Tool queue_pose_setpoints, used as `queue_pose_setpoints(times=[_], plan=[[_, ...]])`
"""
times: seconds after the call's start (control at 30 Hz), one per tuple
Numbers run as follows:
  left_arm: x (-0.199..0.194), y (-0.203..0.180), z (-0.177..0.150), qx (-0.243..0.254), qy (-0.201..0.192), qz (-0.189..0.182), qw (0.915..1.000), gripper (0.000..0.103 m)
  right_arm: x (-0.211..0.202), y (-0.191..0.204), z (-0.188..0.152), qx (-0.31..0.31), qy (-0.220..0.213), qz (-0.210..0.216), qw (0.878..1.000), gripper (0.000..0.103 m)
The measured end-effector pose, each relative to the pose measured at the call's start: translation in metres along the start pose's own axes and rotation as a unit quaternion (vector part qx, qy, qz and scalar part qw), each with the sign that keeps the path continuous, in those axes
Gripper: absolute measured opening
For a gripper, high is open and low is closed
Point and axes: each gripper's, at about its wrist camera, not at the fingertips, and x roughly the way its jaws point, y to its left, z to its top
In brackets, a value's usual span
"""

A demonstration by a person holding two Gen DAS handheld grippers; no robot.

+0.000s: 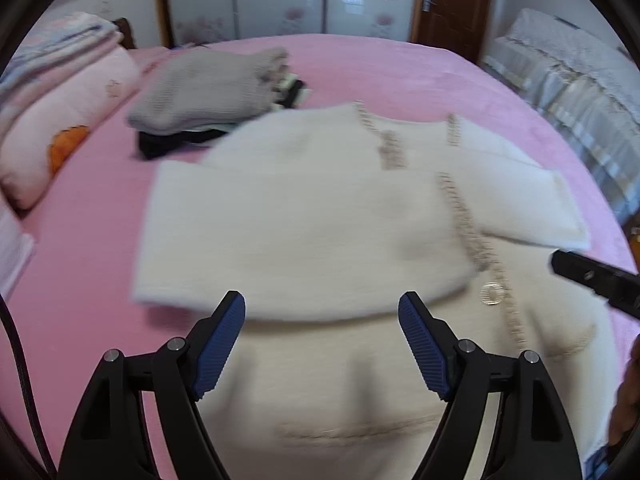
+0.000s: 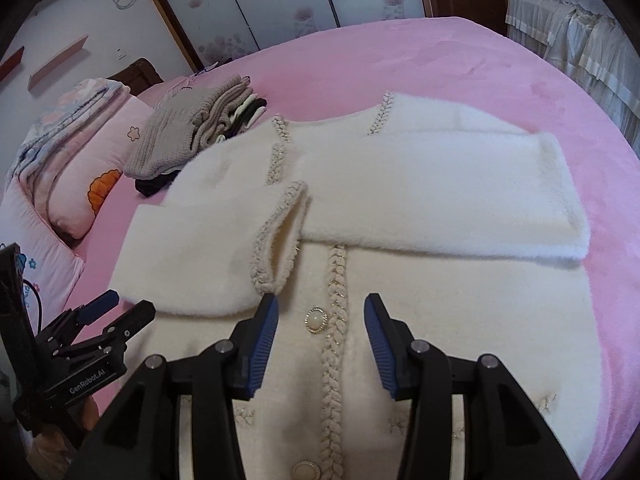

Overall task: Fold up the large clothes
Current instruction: 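Grasp the braided front edge with the right tool and fold it over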

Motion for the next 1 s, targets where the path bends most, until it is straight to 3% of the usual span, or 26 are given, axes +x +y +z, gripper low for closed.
queue_pose_setpoints(times=[0.07,0.2,0.4,0.6,0.63,0.7,0.73,0.8,0.93,1.0], plan=[[-0.004,0.021,-0.006,-0.013,-0.007,0.03,0.9994,0.078,0.003,0.005,0.005,0.0,0.001,0.009,1.0,0.058],[0.002,0.069,-0.022,-0.065,0.007,0.073,0.9951,0.08,0.017,0.014,0.014,-0.008,0.014,0.022,1.0,0.058],[0.027,0.131,-0.04,-0.172,0.049,0.044,0.9829,0.08,0.062,0.028,0.026,-0.014,0.059,0.042,0.997,0.058],[0.05,0.154,-0.038,-0.212,0.051,0.025,0.9756,0.08,0.108,0.036,0.031,-0.018,0.103,0.056,0.993,0.058],[0.054,0.151,-0.035,-0.216,0.051,0.026,0.9748,0.08,0.112,0.04,0.031,-0.02,0.106,0.059,0.992,0.056],[0.058,0.153,-0.031,-0.222,0.047,0.022,0.9736,0.08,0.112,0.051,0.032,-0.05,0.097,0.047,0.993,0.024],[0.06,0.153,-0.028,-0.226,0.046,0.021,0.9729,0.08,0.111,0.057,0.033,-0.064,0.098,0.049,0.992,0.016],[0.065,0.154,-0.024,-0.232,0.046,0.019,0.9714,0.08,0.095,0.071,0.041,-0.1,0.07,0.03,0.992,0.016],[0.071,0.15,-0.015,-0.236,0.044,0.016,0.9706,0.07,0.036,0.097,0.074,-0.167,-0.037,0.019,0.985,0.015],[0.075,0.147,-0.01,-0.235,0.045,0.016,0.9709,0.045,0.012,0.1,0.093,-0.181,-0.087,0.003,0.98,0.015]])
